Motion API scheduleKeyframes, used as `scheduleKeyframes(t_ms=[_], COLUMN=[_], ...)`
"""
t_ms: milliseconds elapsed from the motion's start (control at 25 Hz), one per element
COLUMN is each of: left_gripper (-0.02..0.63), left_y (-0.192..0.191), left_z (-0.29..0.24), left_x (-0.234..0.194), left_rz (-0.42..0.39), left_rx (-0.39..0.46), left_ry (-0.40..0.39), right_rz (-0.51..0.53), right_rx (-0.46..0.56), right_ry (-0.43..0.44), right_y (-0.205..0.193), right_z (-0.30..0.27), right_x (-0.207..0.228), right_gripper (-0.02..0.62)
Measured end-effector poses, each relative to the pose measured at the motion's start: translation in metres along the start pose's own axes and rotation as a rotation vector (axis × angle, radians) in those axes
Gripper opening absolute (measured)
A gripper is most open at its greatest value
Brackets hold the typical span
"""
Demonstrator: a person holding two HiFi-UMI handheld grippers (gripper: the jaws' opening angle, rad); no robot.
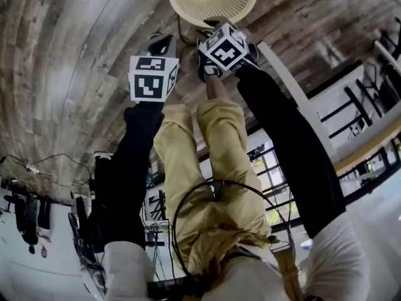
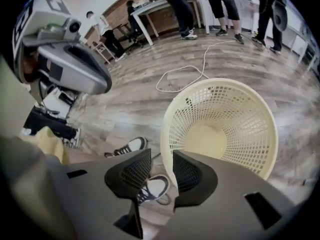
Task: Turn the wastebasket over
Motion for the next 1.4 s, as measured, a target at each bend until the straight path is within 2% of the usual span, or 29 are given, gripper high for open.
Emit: scheduleKeyframes(t_ms=[240,480,680,840,960,1080,1160,1400], left_gripper=[0.002,0.002,0.002,0.002,0.002,0.002,0.002,0.002], left_y=[-0.018,-0.02,0.001,0.02,0.032,0.038,0.038,0.017], left_z=[-0.022,-0.016,-0.003,0.008,0.012,0.01,0.007,0.003], left_x=[-0.02,-0.038,-0.038,-0.026,-0.021,-0.018,-0.019,-0.025], left_rz=[0.034,0.057,0.05,0.032,0.026,0.033,0.041,0.081], left_rx=[-0.024,-0.043,-0.022,0.004,0.023,0.034,0.04,0.022], left_ry=[0.005,0.025,0.03,0.017,0.011,0.005,0.005,0.022], right_rz=[0.285,0.363,0.322,0.311,0.246,0.109,0.019,-0.181], right_rx=[-0.119,-0.161,-0.124,-0.089,-0.055,0.023,0.092,0.268], right_ry=[-0.063,-0.098,-0.106,-0.056,0.06,0.241,0.328,0.429], right_y=[-0.005,0.009,0.037,0.057,0.069,0.078,0.084,0.09], right_z=[-0.046,-0.046,-0.013,0.027,0.044,0.045,0.045,0.021], right_x=[0.004,0.003,0.019,0.035,0.05,0.064,0.073,0.077], right_gripper=[0.141,0.096,0.081,0.072,0.072,0.072,0.072,0.072])
Point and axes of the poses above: the fingertips, and each gripper's own axes: z backward along the fingers, x to its right, y out of its top, the point moved 10 cm from there along z, backward along the fingers, and after that the axes turned 5 degrees about -z, right-handed, at the moved point
